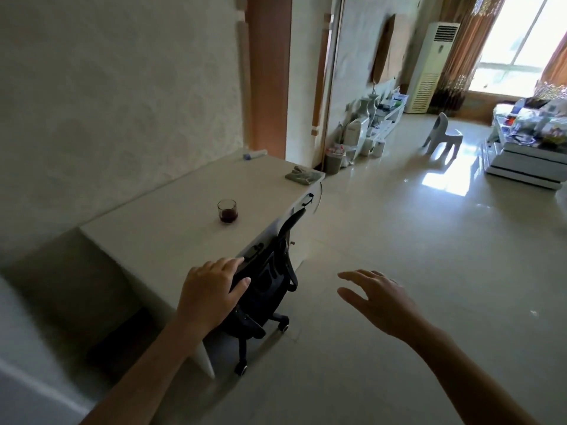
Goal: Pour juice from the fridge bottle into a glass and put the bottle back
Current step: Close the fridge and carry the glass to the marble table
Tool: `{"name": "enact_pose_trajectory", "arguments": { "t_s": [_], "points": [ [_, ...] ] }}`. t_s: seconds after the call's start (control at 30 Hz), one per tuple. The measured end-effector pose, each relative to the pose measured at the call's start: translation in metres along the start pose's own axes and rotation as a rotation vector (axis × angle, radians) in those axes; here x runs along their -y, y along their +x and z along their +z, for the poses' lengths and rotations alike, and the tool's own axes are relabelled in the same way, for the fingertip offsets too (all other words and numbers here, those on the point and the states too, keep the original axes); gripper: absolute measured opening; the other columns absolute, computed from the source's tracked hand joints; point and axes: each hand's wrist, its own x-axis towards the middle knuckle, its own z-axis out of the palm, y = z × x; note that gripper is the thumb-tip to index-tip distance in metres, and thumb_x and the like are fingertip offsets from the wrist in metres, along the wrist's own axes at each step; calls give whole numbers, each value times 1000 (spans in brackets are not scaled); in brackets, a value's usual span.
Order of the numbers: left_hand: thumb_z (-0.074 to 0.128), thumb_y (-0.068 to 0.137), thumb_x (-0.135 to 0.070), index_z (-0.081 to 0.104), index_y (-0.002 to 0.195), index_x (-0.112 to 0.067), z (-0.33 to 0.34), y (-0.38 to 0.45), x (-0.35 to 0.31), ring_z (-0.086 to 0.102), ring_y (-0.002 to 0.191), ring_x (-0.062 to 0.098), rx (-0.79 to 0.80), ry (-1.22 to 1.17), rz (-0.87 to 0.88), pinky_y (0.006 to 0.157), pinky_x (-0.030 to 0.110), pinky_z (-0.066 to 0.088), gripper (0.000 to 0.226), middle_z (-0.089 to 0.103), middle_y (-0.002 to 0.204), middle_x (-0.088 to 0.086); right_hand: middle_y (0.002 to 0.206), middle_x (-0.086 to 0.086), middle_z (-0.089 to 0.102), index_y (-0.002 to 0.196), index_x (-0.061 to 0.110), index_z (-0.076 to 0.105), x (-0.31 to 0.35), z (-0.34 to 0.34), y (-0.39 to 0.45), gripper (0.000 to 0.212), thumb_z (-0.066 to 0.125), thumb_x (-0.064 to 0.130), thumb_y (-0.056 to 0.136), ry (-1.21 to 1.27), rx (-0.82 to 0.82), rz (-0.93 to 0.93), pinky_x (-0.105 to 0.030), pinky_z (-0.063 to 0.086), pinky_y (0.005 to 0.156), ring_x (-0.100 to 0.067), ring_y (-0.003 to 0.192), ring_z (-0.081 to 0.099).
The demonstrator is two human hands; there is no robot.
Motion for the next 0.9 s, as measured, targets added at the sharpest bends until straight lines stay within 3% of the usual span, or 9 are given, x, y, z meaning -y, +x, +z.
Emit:
{"name": "enact_pose_trajectory", "arguments": {
  "t_s": [0.13, 0.33, 0.57, 0.9],
  "points": [
    [27, 88, -59, 45, 135, -21, 29, 56, -15, 53, 116, 18, 34, 4, -148, 92, 37, 42, 62, 55, 133, -2, 139, 10, 48, 135, 34, 42, -46, -6, 91, 48, 37, 55, 92, -5, 63, -119, -33, 39, 99, -11, 126, 44],
    [12, 80, -66, 43, 137, -21, 49, 115, -21, 49, 122, 18, 48, -3, -365, 95, 37, 43, 79, 50, 138, -3, 137, 7, 50, 134, 29, 43, -74, -18, 219, 47, 40, 51, 93, 2, 129, -341, -33, 40, 97, -13, 122, 46],
    [0, 72, -68, 34, 142, -20, 65, 177, 16, 39, 130, 17, 70, -11, -608, 101, 37, 34, 91, 40, 146, -2, 138, 9, 48, 134, 30, 42, -46, 0, 358, 44, 44, 46, 93, 17, 250, -585, -34, 39, 99, -12, 123, 45],
    [-2, 66, -68, 33, 141, -21, 106, 278, 95, 39, 129, 18, 106, -71, -757, 98, 35, 34, 95, 40, 145, -2, 148, 9, 32, 143, 28, 25, 0, 45, 531, 57, 40, 50, 93, -72, 335, -769, -36, 34, 103, -15, 132, 34]
  ]
}}
